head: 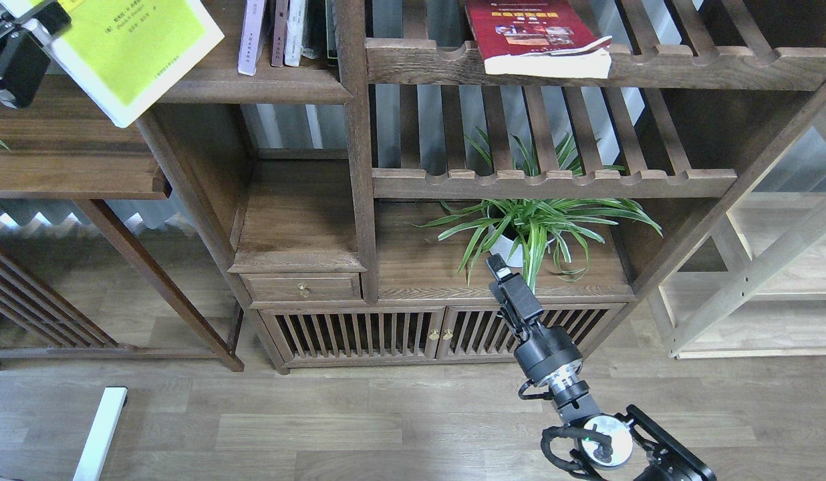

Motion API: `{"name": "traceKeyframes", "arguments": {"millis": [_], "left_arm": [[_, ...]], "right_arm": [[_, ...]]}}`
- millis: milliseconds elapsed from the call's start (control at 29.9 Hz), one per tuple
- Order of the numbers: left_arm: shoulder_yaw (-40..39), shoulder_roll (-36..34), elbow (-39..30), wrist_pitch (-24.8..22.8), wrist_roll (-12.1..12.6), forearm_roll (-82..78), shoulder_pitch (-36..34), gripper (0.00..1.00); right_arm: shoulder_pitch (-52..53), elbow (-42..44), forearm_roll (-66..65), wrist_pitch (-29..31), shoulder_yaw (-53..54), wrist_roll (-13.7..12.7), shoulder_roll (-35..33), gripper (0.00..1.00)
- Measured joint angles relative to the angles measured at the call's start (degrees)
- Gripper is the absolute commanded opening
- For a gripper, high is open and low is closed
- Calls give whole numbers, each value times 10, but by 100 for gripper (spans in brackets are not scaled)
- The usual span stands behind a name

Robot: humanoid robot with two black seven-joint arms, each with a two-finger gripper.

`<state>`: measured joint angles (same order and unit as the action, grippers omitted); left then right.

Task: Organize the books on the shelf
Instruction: 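Push the yellow book onto the upper shelf with the left gripper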

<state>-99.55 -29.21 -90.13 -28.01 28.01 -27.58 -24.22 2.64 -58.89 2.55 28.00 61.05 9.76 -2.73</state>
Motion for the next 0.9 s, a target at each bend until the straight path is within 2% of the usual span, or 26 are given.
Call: {"name": "traceKeyframes", "arguments": {"millis": [267,602,903], "left_arm": [[13,0,1,1,0,-2,-11,2],[-29,-9,7,0,0,0,5,2],[-31,-6,23,0,0,1,9,2]], "right_arm": [[2,0,0,0,1,0,0,99],[5,0,0,0,2,0,0,99],[7,-1,0,0,1,0,0,99]]}}
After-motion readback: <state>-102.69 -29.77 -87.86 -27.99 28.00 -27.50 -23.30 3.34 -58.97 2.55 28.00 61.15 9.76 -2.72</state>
